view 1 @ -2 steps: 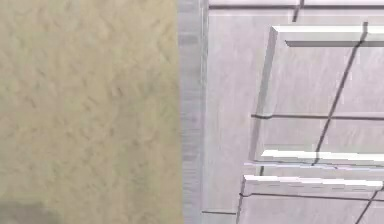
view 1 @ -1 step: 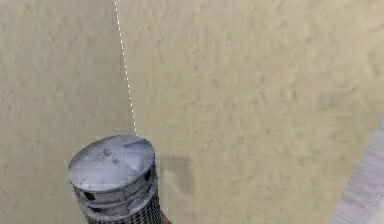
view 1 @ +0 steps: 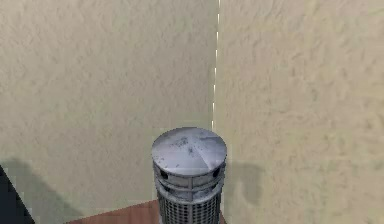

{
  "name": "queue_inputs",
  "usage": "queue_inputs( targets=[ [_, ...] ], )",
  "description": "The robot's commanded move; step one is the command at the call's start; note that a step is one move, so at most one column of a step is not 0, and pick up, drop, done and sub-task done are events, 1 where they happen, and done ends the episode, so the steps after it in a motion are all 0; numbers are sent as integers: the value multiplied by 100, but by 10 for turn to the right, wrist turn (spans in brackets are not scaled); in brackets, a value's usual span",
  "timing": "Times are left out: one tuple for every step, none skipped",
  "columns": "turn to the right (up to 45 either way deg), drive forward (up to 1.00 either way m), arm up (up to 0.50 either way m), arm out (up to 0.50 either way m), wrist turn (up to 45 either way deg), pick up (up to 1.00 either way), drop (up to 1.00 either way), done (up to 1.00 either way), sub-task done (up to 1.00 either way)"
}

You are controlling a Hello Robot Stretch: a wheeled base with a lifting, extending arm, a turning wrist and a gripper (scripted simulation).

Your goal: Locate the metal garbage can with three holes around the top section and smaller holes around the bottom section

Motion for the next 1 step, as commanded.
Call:
queue_inputs(
  targets=[
    [0,0,0,0,0,0,0,100,0]
  ],
)
